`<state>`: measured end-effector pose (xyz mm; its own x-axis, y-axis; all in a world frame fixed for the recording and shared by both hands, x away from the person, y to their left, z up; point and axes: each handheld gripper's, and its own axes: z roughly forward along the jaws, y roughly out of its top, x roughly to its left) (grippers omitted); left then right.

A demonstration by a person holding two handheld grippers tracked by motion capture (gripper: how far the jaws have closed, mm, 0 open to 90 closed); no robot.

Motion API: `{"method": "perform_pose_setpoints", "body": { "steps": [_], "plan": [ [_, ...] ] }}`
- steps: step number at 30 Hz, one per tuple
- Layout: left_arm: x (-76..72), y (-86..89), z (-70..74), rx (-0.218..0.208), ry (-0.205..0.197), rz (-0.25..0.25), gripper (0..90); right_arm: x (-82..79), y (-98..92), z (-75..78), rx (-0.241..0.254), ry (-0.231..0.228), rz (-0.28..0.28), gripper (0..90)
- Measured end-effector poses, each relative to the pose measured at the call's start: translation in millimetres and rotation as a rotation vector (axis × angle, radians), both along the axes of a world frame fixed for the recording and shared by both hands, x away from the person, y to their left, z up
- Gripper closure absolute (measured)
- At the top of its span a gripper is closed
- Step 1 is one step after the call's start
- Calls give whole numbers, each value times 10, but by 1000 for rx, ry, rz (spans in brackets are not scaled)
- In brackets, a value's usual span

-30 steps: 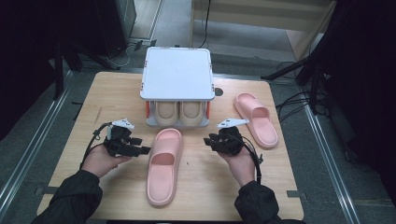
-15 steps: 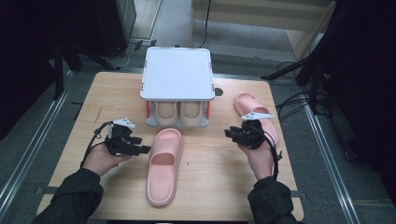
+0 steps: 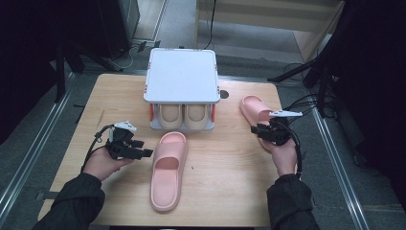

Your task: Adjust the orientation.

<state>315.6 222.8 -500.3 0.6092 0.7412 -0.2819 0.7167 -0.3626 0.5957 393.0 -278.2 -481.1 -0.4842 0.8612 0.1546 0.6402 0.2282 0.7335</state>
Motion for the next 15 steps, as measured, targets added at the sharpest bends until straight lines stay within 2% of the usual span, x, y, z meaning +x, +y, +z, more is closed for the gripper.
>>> {"method": "perform_pose_setpoints", "body": {
  "steps": [8, 15],
  "plan": [
    [-60, -33, -10, 3, -4, -10, 380, 200, -138, -106, -18, 8, -59, 581],
    [-129, -2, -18, 4, -6, 0, 376, 425, -90, -217, -32, 41, -75, 574]
  ]
}}
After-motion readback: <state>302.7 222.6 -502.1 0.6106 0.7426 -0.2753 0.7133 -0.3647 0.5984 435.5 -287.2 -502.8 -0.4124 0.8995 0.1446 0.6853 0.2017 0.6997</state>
